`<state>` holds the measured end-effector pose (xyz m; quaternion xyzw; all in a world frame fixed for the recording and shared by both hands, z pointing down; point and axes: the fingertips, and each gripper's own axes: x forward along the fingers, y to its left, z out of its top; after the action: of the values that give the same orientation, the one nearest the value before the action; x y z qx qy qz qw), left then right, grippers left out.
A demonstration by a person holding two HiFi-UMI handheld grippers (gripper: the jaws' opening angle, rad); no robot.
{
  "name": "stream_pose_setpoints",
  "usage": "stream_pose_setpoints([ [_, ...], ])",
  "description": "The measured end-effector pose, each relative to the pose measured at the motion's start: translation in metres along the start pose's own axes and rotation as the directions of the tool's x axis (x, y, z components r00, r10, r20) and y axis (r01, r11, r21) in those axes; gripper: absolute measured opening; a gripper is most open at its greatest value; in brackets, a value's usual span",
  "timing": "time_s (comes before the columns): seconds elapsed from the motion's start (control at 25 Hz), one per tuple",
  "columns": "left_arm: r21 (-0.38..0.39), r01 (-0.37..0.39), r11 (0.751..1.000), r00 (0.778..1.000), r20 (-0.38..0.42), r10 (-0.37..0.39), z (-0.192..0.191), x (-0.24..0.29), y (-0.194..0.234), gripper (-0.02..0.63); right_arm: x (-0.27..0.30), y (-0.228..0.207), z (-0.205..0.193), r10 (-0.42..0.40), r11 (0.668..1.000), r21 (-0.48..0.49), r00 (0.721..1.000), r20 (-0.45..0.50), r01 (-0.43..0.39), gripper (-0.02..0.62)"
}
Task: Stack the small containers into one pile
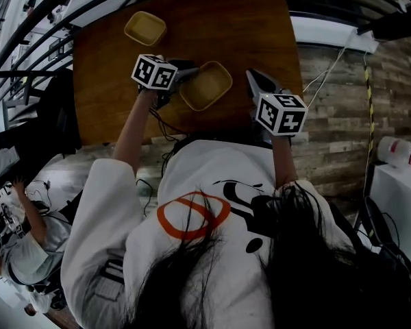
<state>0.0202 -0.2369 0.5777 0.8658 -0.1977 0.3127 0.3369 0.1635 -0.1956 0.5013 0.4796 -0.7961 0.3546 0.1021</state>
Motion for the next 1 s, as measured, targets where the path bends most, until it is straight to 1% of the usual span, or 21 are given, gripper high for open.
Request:
stream_pose_setpoints([
  [0.08,-0.030,-0.023,0.999,0.998,0.058,0.025,0.006,-0.009,0.005,0.137,0.000,0.001,0.000,0.008,1.000,-0.005,1.000,-0.004,-0.008,0.021],
  [0.2,-0.094,-0.097,0.991,0.985,0.137,0.109,0.010,-0.028,0.028,0.135,0.006,0.004,0.000,0.016,1.000,-0.013,1.000,-0.011,-0.016,0.021],
  [0.36,-0.203,-0.192,0.960,0.953,0.196,0.232,0.006,-0.062,0.068,0.135,0.019,0.019,-0.002,0.028,0.999,-0.031,0.999,-0.031,-0.029,0.021],
  [0.44,-0.261,-0.222,0.939,0.936,0.213,0.280,0.001,-0.078,0.087,0.135,0.023,0.028,-0.004,0.031,0.999,-0.036,0.999,-0.038,-0.032,0.021],
  [0.56,-0.352,-0.239,0.905,0.909,0.247,0.336,-0.008,-0.102,0.115,0.136,0.029,0.041,-0.009,0.024,0.999,-0.042,0.999,-0.042,-0.025,0.021],
  [0.72,-0.444,-0.254,0.859,0.874,0.275,0.401,-0.012,-0.125,0.152,0.137,0.038,0.052,-0.016,0.000,0.999,-0.037,0.999,-0.052,-0.002,0.021],
  [0.84,-0.526,-0.237,0.817,0.849,0.296,0.437,-0.015,-0.136,0.178,0.137,0.042,0.060,-0.023,-0.023,0.999,-0.027,0.998,-0.066,0.021,0.021],
  [1.0,-0.622,-0.191,0.759,0.826,0.316,0.467,-0.016,-0.143,0.214,0.137,0.049,0.067,-0.031,-0.056,0.998,-0.022,0.995,-0.082,0.054,0.021],
])
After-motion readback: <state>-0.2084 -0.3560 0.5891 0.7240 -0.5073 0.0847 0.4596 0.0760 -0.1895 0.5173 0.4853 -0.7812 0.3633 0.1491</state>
